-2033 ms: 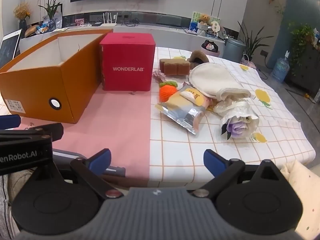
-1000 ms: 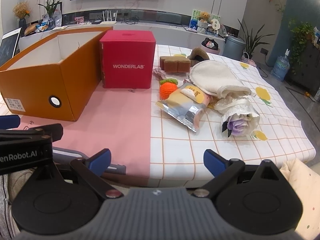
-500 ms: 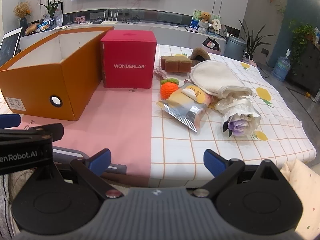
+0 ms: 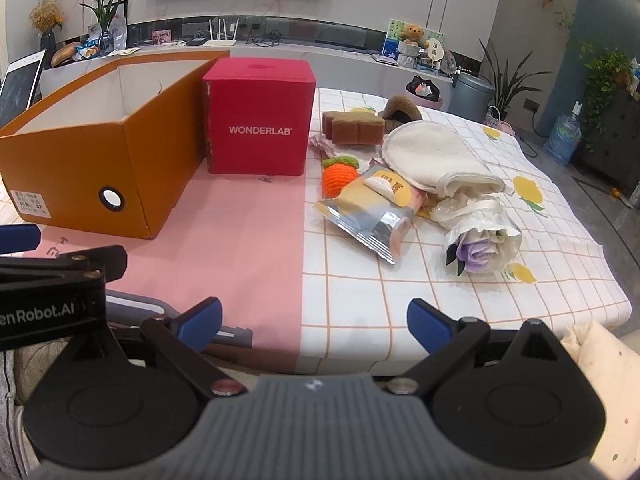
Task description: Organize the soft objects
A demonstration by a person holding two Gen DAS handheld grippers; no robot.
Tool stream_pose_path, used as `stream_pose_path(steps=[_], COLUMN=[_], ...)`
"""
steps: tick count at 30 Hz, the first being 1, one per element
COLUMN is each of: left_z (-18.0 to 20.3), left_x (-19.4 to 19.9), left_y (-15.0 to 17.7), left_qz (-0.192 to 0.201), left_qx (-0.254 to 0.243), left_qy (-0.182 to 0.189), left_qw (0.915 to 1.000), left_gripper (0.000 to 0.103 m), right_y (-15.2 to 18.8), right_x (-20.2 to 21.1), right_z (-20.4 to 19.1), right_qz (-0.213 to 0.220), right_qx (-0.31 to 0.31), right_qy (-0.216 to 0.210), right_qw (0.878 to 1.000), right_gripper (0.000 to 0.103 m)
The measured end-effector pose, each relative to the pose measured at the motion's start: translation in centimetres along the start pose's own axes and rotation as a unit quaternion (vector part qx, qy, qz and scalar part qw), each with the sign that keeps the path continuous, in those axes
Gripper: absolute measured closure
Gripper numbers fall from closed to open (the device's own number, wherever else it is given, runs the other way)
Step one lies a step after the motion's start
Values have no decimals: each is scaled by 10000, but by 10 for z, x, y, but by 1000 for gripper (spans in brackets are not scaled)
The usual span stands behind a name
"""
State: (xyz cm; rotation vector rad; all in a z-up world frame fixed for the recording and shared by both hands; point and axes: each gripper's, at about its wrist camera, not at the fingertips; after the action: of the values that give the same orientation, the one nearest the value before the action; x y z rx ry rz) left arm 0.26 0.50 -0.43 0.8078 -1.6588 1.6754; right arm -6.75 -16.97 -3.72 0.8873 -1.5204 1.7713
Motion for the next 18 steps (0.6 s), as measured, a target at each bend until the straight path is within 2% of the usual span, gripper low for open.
stream_pose_path(steps=[18], left_z=[-2], left_x=[-2], left_y=[2], left_qz=[18], left_qx=[32], left_qy=[22], left_qw=[10000], left_gripper=[1], right_y=[0], right_x=[-1], right_z=[-1], right_qz=[-14], right_qx=[24], right_qy=[43], right_qw=[10000], right_gripper=[6])
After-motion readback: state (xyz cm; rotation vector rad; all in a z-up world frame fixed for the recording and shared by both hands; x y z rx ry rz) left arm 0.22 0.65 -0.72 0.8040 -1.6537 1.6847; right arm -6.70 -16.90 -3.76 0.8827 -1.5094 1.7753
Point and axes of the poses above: each gripper's, at about its wrist camera, not at the fingertips, and x roughly against the way its jaws point, z to its right, y to its underside, and after that the axes turned 11 degrees about -z, right-handed
